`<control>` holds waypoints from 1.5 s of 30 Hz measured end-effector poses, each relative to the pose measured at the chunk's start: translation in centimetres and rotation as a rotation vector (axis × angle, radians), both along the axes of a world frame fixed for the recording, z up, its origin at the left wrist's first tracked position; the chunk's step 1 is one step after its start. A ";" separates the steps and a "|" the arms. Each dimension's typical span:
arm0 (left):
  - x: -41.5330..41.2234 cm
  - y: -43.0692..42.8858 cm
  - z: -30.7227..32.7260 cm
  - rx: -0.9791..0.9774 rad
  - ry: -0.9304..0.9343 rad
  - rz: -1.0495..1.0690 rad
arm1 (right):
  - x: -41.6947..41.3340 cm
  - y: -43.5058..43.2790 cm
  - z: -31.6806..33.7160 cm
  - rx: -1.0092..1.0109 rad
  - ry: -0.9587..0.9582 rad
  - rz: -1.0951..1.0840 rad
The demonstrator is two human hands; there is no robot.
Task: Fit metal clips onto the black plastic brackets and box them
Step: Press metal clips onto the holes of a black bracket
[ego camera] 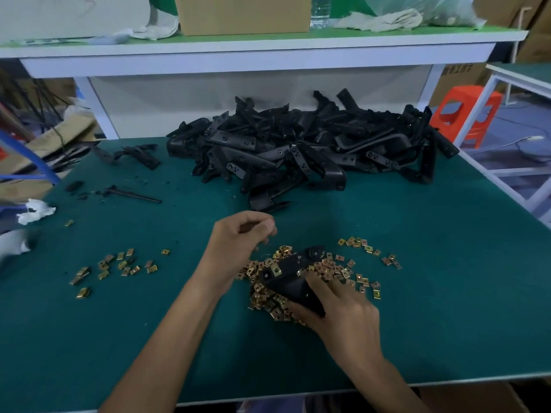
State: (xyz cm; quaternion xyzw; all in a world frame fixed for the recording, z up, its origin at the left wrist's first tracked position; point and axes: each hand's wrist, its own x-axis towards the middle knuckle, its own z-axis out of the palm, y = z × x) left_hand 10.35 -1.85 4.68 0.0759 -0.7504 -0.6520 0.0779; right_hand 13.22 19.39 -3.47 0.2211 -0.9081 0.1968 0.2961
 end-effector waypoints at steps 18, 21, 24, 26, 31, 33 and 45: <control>2.8 0.1 0.6 0.006 -0.089 -0.198 | 0.2 -0.1 -0.2 0.072 0.015 0.091; 2.9 0.2 0.7 0.046 -0.112 -0.194 | 0.2 -0.1 -0.3 0.078 0.013 0.095; 3.0 0.2 0.8 0.065 -0.111 -0.191 | 0.1 -0.1 -0.3 0.079 0.014 0.090; 3.0 0.3 0.8 0.041 -0.121 -0.210 | 0.1 -0.1 -0.3 0.077 0.017 0.087; 3.1 0.4 0.9 0.045 -0.168 -0.231 | 0.2 -0.1 -0.4 0.077 0.033 0.100; 3.1 0.6 1.0 0.025 -0.174 -0.209 | 0.2 -0.2 -0.4 0.081 0.038 0.104; 3.6 1.1 0.7 0.095 -0.150 -0.143 | 0.1 -0.1 -0.7 0.083 0.038 0.114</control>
